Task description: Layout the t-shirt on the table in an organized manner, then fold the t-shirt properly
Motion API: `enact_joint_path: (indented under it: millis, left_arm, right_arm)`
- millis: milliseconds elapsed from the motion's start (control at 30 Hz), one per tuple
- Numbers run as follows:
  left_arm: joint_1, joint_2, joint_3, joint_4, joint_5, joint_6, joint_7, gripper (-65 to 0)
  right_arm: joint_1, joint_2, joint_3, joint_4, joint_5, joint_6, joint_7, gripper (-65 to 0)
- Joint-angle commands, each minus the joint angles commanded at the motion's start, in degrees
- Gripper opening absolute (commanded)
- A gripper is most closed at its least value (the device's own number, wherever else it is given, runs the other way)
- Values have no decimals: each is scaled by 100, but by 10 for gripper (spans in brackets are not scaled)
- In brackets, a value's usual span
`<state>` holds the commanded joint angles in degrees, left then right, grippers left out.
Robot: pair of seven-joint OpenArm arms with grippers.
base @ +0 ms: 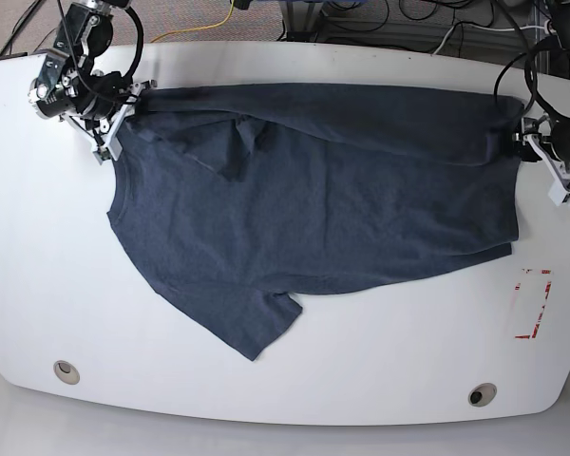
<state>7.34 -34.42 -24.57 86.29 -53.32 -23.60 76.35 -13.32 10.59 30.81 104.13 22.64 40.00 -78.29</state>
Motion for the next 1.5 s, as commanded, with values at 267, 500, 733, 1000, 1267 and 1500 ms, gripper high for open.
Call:
enact_joint_path:
  millis: [267,500,733,1000,1267,1500]
  left_arm:
    - [-299,-149,0,9,-35,-9,0,-262]
    - [-598,-167,-35,9,-35,-18,0,-262]
    - [-703,-149,-114,9,-35,-18,-18,-262]
    - [-791,-132,-114,18,-35,-18,-26,-262]
    - [-809,-149,-114,18,-35,-18,-26,-262]
    - [-791,-149,-114,18,-35,-18,-26,-262]
  right_arm:
    - [0,-211,9,862,18,0,-9,-127]
    - [422,-554,-35,1037,0,0,-18,-124]
    - [993,-985,-53,835,-35,0,-18,-122]
    - [1459,-1055,-668,185,-44,0,9,-124]
    - [1486,-1046,-1037,-360,-44,0,149,-124]
    - [1407,-1046,-1125,-554,9,0,149,-125]
